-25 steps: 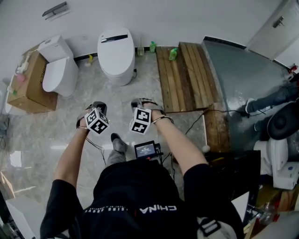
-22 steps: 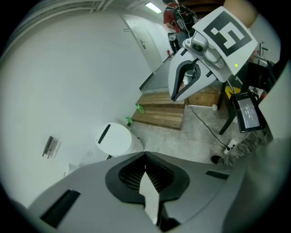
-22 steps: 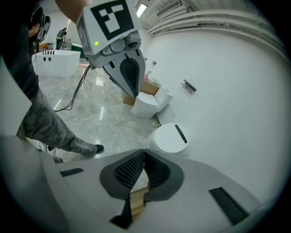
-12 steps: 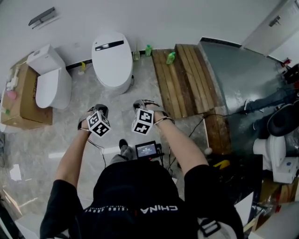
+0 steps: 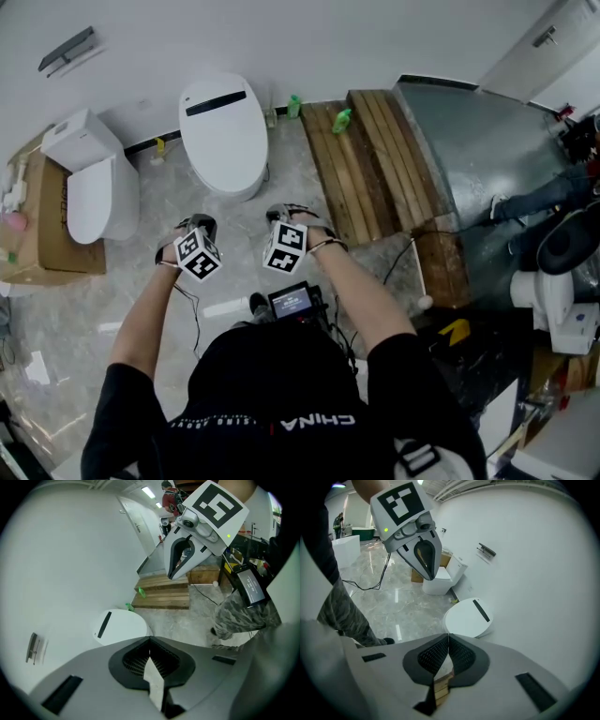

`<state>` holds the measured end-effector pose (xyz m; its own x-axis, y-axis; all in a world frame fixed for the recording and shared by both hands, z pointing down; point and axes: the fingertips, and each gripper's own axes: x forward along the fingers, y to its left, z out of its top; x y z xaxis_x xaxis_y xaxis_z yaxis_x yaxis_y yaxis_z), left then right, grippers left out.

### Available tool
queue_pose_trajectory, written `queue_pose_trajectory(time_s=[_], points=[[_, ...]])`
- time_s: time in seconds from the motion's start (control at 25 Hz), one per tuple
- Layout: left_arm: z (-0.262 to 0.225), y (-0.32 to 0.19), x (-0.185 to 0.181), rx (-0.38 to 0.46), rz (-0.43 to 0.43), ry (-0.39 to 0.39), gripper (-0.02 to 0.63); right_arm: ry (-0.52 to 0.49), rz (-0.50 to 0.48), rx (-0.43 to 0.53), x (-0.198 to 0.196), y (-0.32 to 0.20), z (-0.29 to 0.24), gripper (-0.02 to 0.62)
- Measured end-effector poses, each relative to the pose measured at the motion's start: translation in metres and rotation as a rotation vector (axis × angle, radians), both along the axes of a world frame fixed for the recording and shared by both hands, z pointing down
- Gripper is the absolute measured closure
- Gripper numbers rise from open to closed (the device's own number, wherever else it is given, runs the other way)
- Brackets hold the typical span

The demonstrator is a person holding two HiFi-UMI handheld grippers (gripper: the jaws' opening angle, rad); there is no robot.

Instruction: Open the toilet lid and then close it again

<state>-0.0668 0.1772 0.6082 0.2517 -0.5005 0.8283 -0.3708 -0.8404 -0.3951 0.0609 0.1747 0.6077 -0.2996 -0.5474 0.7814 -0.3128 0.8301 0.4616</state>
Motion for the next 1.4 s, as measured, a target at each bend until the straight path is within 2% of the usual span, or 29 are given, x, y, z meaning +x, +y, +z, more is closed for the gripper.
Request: queue_pose_trajectory(time_s=[0.32, 0.64, 0.8, 1.0, 1.16, 1.4], points=[[0.018, -0.043, 0.013, -0.037, -0.007, 0.009, 0.595, -0.005, -0.015, -0.036, 0.006, -0.050, 0.020, 0.581], [0.032, -0.126, 0.033, -0.069, -0.048, -0.030, 0.595, -0.010, -0.119, -0.045, 0.017, -0.146, 0.033, 0.580], [0.035, -0.166, 0.049, -0.091, -0.098, -0.024, 0.595, -0.008, -0.164, -0.056, 0.026, -0.196, 0.032, 0.580], [0.036, -0.200, 0.060, -0.098, -0.163, -0.006, 0.595, -0.005, -0.236, -0.070, 0.029, -0.233, 0.035, 0.580], [0.031, -0.217, 0.062, -0.084, -0.169, -0.004, 0.595, -0.014, -0.265, -0.054, 0.022, -0.252, 0.033, 0.581], [0.021, -0.243, 0.045, -0.071, -0.156, 0.000, 0.595, -0.035, -0.267, -0.024, -0.006, -0.274, 0.018, 0.581]])
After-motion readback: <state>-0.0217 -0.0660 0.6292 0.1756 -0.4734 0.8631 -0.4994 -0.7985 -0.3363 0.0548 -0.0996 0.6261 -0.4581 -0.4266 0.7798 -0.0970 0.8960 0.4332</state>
